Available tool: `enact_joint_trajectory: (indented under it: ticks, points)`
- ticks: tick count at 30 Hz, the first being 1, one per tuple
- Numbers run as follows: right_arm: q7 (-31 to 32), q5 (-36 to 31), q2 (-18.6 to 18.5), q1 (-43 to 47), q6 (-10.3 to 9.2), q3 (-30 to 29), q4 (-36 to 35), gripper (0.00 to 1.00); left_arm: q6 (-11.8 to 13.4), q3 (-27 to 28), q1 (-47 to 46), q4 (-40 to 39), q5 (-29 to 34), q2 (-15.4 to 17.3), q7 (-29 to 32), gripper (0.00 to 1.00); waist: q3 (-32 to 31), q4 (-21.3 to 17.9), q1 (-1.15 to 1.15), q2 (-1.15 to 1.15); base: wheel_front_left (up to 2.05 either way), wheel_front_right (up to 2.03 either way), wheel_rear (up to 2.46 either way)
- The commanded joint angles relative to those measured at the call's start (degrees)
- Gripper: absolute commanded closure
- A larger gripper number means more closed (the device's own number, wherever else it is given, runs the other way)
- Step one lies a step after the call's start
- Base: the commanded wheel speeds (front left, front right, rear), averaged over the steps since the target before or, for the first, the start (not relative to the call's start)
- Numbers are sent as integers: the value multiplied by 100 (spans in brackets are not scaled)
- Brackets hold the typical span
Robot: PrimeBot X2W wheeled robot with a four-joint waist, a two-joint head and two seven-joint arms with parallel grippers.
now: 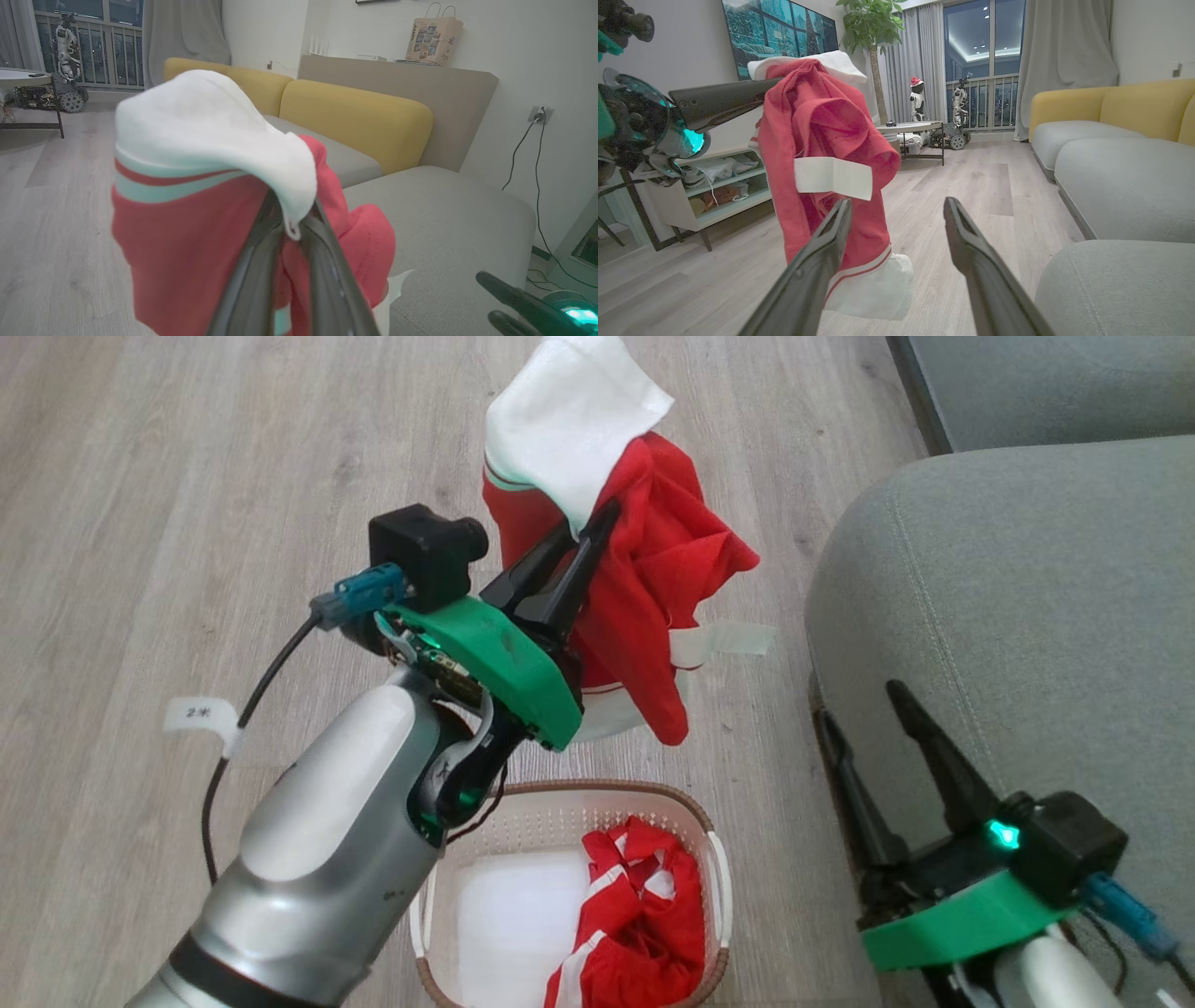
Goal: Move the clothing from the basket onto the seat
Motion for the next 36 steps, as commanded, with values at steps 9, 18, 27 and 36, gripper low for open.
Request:
enact_joint_trajectory:
  ticks: [9, 18, 27, 36]
  points:
    - [-37, 396, -173, -465, -1, 1005, 132, 0, 51, 180, -436, -239, -11, 146, 35, 100, 14, 12, 1, 0, 0, 0, 0]
    - [234, 898, -6, -1455, -1, 1761, 1321, 0, 33, -20, -379, -325, -6, 26, 44, 100, -15, 190, 1, 0, 0, 0, 0]
    - [219, 1453, 166, -2129, -1, 2163, 2276, 0, -49, -254, -324, -407, -49, -152, 79, 100, -15, 426, 1, 0, 0, 0, 0]
    - [3, 1736, 232, -2543, -1, 2270, 2938, 0, -103, -512, -217, -392, -122, -312, 127, 100, -65, 730, 1, 0, 0, 0, 0]
